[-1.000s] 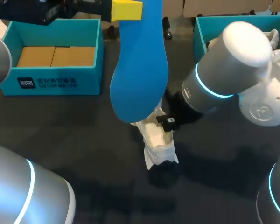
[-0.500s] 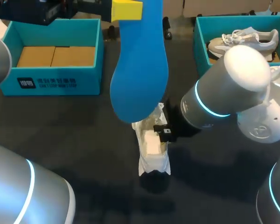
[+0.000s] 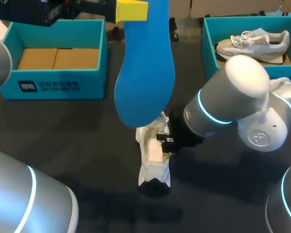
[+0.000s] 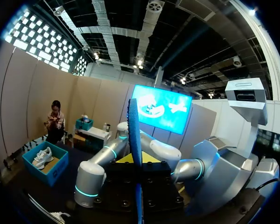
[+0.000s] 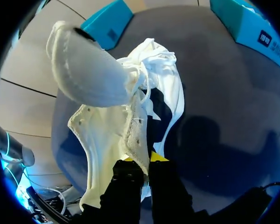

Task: Take the shoe out of the shoebox, open the shoe tongue, remove and reinsert the insole, then place the shoe into the shoebox

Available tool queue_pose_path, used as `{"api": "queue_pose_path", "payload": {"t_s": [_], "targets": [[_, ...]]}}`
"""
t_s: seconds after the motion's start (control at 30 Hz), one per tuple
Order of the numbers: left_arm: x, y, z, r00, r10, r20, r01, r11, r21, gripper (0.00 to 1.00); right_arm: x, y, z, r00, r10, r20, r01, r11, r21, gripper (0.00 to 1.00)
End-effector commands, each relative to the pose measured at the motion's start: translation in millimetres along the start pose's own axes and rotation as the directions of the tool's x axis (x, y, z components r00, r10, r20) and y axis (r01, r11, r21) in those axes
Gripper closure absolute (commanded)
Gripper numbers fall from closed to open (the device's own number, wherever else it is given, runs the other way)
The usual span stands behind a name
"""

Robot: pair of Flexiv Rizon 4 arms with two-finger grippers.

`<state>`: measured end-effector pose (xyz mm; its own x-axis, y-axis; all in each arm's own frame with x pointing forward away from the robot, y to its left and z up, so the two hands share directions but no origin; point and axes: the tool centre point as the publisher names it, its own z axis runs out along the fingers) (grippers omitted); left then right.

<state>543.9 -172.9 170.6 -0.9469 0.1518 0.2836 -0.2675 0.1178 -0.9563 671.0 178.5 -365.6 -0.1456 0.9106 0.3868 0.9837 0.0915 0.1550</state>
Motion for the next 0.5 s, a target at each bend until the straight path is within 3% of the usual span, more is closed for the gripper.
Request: {"api": "queue_pose_path", "payload": {"t_s": [0.03, 0.43, 0.47, 0.5], "targets": [[-1.0, -1.5, 1.3, 1.000, 0.000, 0.000, 0.000, 1.000, -0.004, 1.00, 0.8, -1.2, 12.5, 1.000, 0.005, -0.005, -0.004, 1.000, 0.012, 1.00], [-1.0, -1.5, 1.3, 1.000, 0.000, 0.000, 0.000, 1.000, -0.004, 1.00, 2.2, -5.8, 16.3, 1.000, 0.008, -0.017, -0.008, 1.000, 0.022, 1.00], [-1.0, -1.5, 1.3, 1.000, 0.000, 0.000, 0.000, 1.000, -0.004, 1.00, 2.7, -5.9, 14.5, 1.000, 0.009, -0.014, -0.009, 1.000, 0.016, 0.84], [-1.0, -1.5, 1.3, 1.000, 0.000, 0.000, 0.000, 1.000, -0.004, 1.00, 3.2, -5.9, 12.3, 1.000, 0.009, -0.010, -0.009, 1.000, 0.014, 0.58]]}}
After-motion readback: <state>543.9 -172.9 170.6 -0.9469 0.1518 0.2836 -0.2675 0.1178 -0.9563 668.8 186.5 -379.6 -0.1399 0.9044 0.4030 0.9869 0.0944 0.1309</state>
